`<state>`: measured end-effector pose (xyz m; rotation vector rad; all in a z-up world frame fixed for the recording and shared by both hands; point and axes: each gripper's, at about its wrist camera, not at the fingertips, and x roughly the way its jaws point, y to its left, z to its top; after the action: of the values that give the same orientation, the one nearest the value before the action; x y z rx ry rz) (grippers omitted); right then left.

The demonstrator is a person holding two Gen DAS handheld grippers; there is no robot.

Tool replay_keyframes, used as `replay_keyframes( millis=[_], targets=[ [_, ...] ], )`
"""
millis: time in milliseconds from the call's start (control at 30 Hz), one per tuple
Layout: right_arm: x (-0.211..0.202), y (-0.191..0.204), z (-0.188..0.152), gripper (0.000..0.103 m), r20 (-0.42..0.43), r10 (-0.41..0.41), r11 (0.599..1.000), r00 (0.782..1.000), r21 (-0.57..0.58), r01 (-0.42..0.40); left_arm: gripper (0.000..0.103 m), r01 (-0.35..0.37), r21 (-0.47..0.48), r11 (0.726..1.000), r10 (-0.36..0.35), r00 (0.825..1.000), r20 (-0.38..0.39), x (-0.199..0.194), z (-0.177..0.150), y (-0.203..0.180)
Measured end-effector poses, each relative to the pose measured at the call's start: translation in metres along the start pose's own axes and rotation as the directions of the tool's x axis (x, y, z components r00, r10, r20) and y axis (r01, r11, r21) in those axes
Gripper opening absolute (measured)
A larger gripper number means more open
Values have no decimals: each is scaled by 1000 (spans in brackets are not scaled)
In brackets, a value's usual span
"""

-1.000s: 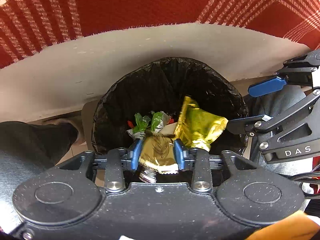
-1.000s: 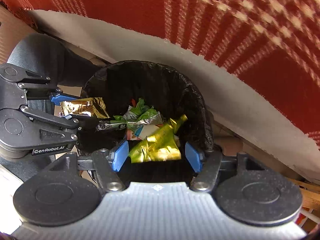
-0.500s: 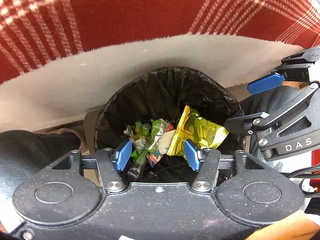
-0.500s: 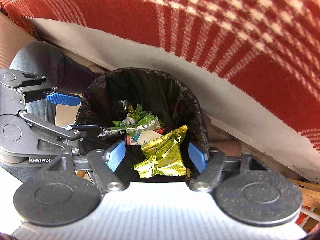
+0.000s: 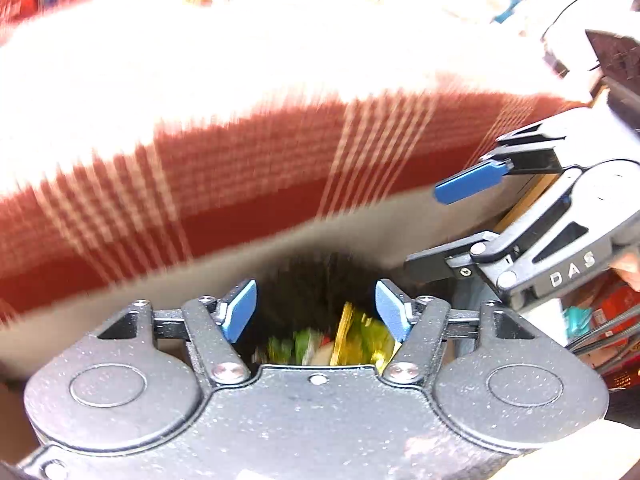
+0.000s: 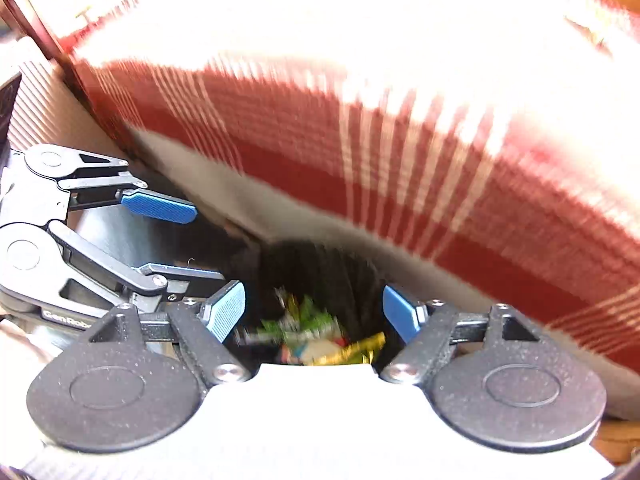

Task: Collect trash
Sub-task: 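Move both open tools back over the blanket, then grasp the small yellow wrapper with the left tool while the right tool grasps the gold foil packet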

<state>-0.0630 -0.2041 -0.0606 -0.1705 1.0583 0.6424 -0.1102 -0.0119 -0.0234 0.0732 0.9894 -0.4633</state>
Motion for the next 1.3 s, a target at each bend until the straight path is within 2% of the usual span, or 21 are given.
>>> replay_keyframes(
  millis=[100, 200, 300, 367, 567, 733, 867, 933, 1100, 1200, 1267, 1300],
  targets=[
    [-33, -4, 5, 86, 104, 2, 1000, 995, 7, -2, 70, 29, 3, 1000, -29, 996, 83, -25, 17, 1],
    [-59, -5, 8, 88, 202, -19, 1000, 979, -14, 23, 77, 24, 14, 1000, -26, 982, 188, -44, 37, 2],
    [-79, -11, 17, 89, 301, -103, 994, 948, -10, 111, 79, -40, 11, 999, 36, 966, 255, -52, 60, 4],
    [-89, -20, 25, 89, 350, -180, 983, 919, 39, 178, 79, -78, -17, 997, 80, 951, 299, -53, 75, 11],
    [-101, -67, 44, 89, 427, -318, 945, 847, 220, 244, 79, -144, -123, 982, 181, 907, 380, -34, 124, 45],
    [-101, -93, 61, 89, 446, -374, 922, 813, 274, 274, 78, -179, -211, 961, 253, 878, 406, -5, 159, 73],
    [-90, -111, 79, 89, 444, -423, 902, 790, 287, 322, 75, -183, -272, 945, 280, 882, 379, 22, 187, 90],
    [-83, -121, 87, 89, 433, -444, 892, 784, 293, 343, 74, -166, -298, 940, 275, 887, 372, 35, 198, 96],
    [-60, -150, 113, 87, 393, -469, 877, 791, 316, 363, 73, -172, -345, 923, 300, 881, 365, 65, 223, 108],
    [-47, -169, 128, 87, 374, -475, 869, 797, 345, 355, 65, -176, -369, 913, 311, 884, 348, 82, 234, 117],
    [-37, -183, 137, 87, 367, -467, 866, 805, 371, 334, 52, -167, -379, 910, 306, 889, 342, 91, 238, 121],
    [-34, -189, 141, 87, 366, -463, 867, 808, 379, 325, 50, -161, -386, 908, 301, 892, 337, 95, 239, 124]
  ],
)
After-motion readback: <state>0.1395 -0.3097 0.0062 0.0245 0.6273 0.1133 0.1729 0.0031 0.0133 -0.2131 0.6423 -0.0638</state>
